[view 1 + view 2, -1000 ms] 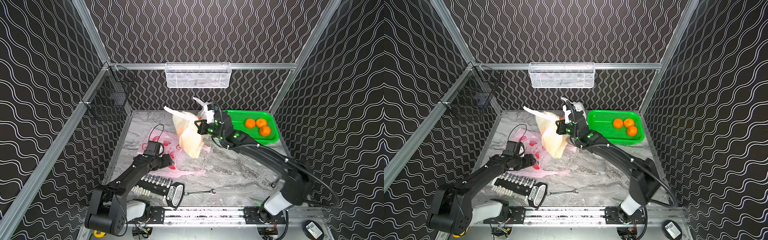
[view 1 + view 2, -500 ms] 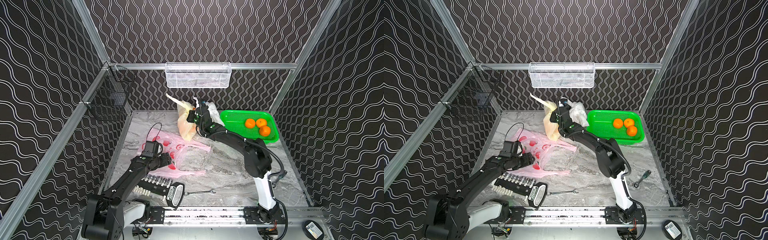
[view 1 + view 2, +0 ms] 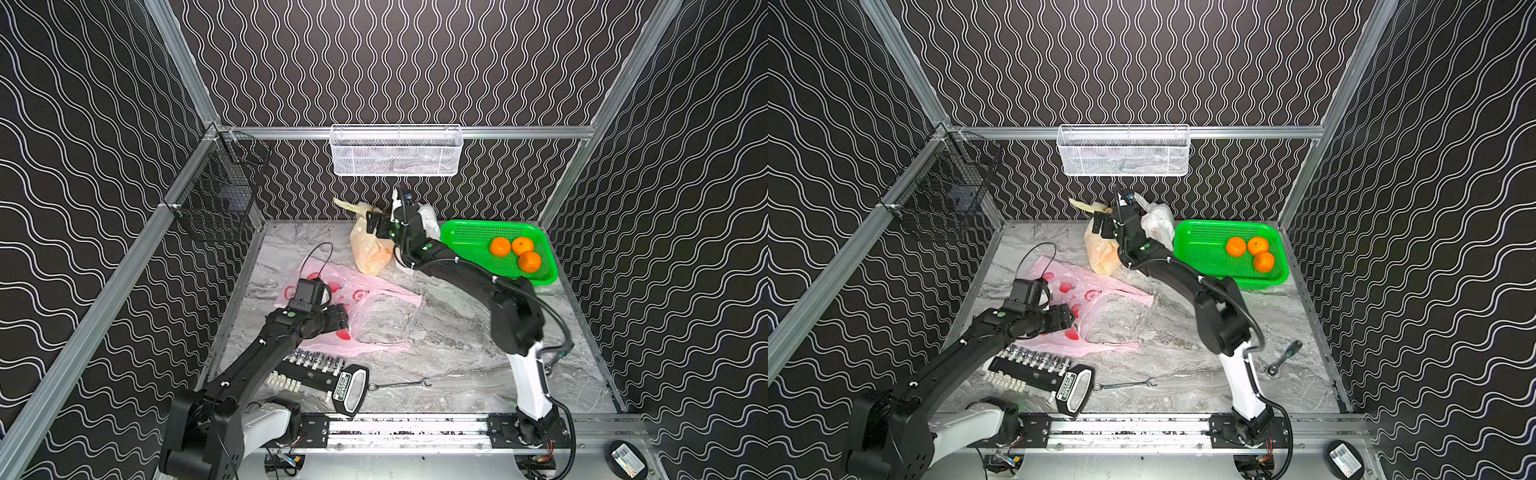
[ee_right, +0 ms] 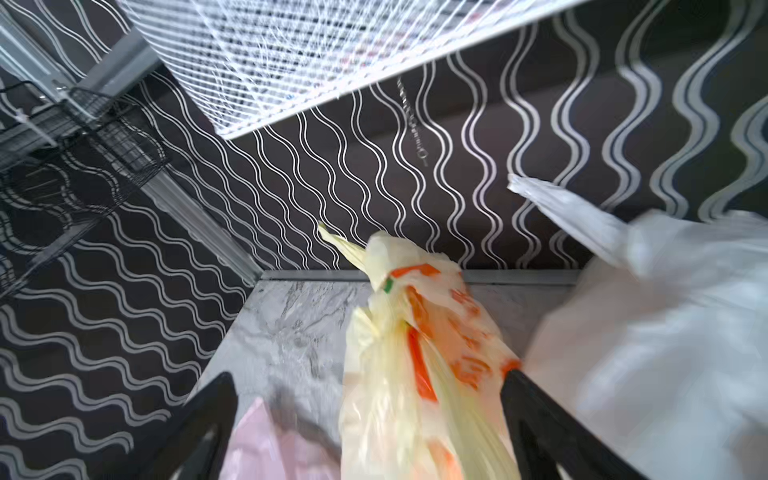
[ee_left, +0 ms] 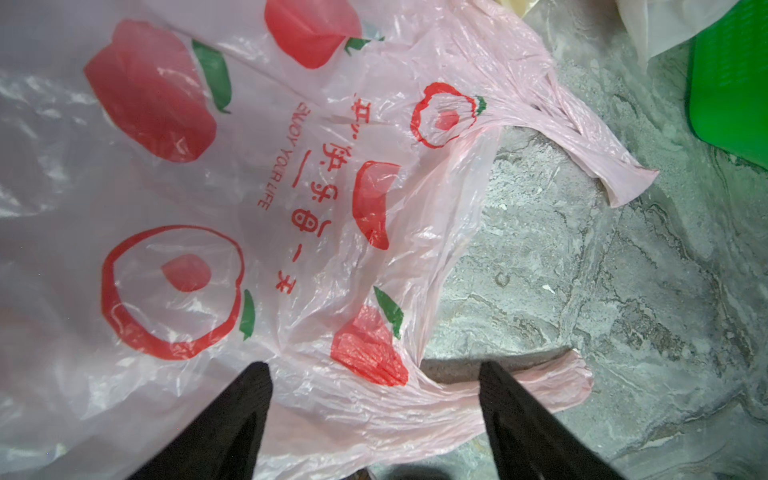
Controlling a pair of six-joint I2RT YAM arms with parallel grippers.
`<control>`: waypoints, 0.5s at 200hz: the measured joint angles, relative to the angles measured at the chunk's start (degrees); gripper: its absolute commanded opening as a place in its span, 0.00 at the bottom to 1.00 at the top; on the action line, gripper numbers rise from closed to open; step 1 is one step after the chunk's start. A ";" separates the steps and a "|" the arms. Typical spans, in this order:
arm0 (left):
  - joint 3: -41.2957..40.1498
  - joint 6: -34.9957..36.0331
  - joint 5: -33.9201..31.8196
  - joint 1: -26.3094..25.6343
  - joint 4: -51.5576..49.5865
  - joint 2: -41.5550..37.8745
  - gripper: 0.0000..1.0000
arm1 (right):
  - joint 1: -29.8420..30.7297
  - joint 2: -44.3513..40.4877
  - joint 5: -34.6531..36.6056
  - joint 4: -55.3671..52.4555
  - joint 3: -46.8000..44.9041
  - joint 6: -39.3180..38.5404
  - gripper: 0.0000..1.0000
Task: Place the oranges into plastic bags & tie knots
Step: Place the plastic bag at the center of the board, then open the plastic bag at the center of the board.
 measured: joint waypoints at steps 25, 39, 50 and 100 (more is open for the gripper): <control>2.49 0.94 -3.08 -3.67 -0.79 3.41 0.80 | 0.48 -14.99 1.62 0.02 -15.34 0.00 0.99; 4.07 1.36 -4.79 -4.81 -1.33 5.84 0.79 | 0.85 -24.06 3.48 0.90 -25.64 1.27 0.99; 5.31 2.27 -5.60 -5.25 -2.21 7.58 0.77 | 0.37 -31.08 2.43 2.47 -34.49 1.77 0.99; 8.72 6.62 -5.33 -5.97 -4.57 14.95 0.75 | -1.03 -44.24 -1.90 -4.50 -47.60 1.38 1.00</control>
